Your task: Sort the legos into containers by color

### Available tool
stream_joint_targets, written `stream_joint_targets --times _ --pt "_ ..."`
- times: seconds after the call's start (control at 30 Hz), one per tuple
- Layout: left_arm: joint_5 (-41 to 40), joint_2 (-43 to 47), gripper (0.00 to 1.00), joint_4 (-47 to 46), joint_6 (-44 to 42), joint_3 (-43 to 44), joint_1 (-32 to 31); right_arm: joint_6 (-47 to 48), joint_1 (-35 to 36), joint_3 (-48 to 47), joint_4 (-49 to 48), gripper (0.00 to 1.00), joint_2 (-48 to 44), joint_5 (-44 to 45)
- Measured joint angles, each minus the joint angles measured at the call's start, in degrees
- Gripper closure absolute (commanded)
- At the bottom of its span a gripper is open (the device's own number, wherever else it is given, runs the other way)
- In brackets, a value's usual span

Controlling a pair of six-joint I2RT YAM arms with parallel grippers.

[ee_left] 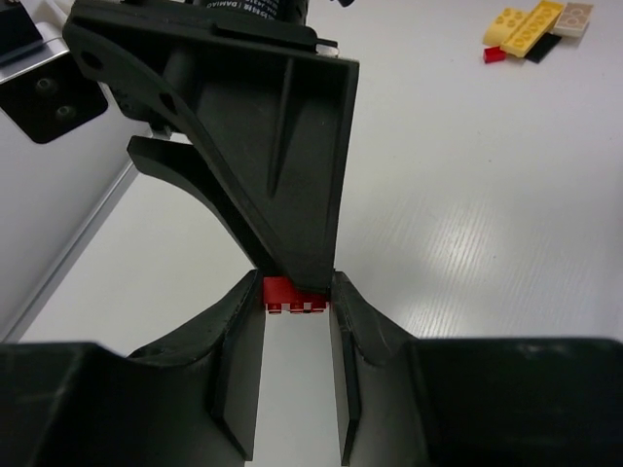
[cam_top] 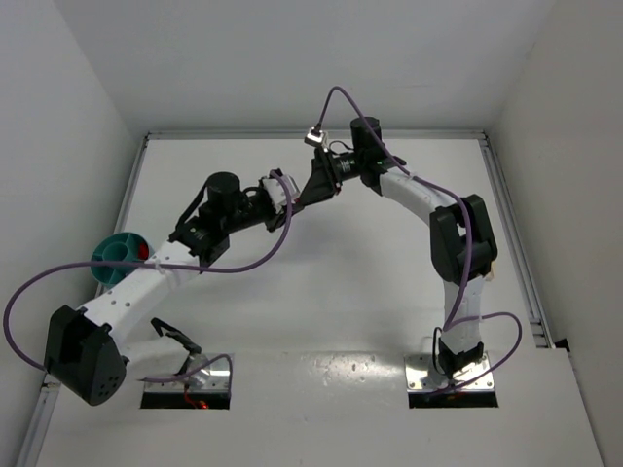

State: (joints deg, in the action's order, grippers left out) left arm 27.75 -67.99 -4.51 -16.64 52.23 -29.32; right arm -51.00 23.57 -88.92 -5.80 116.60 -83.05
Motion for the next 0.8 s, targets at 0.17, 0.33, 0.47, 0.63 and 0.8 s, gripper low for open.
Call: stream_joint_targets --times 0.17,0.33,0.47,0.63,0.8 --pt "-0.68 1.57 0.86 1.46 -0.94 0.00 0.02 -0.02 -0.96 -0.02 -0.31 0.47 0.00 -0.04" --pt "-2.21 3.06 0.86 2.78 -0.85 -0.02 0.17 0.02 -3.21 0.17 -0.61 0.45 -0.07 0.50" --pt "-4.68 3.98 0.82 7.54 1.79 0.94 2.29 6.40 -6.78 0.28 5.60 0.42 -0.72 5.05" --pt "-9.27 0.76 0.81 24.13 7.37 13.25 11.52 32.09 -10.56 -8.83 32.17 0.37 -1.42 33.73" --pt "-12.52 -1.53 0.81 38.45 7.76 22.34 22.95 45.29 -11.78 -4.35 41.33 0.35 -7.72 51.78"
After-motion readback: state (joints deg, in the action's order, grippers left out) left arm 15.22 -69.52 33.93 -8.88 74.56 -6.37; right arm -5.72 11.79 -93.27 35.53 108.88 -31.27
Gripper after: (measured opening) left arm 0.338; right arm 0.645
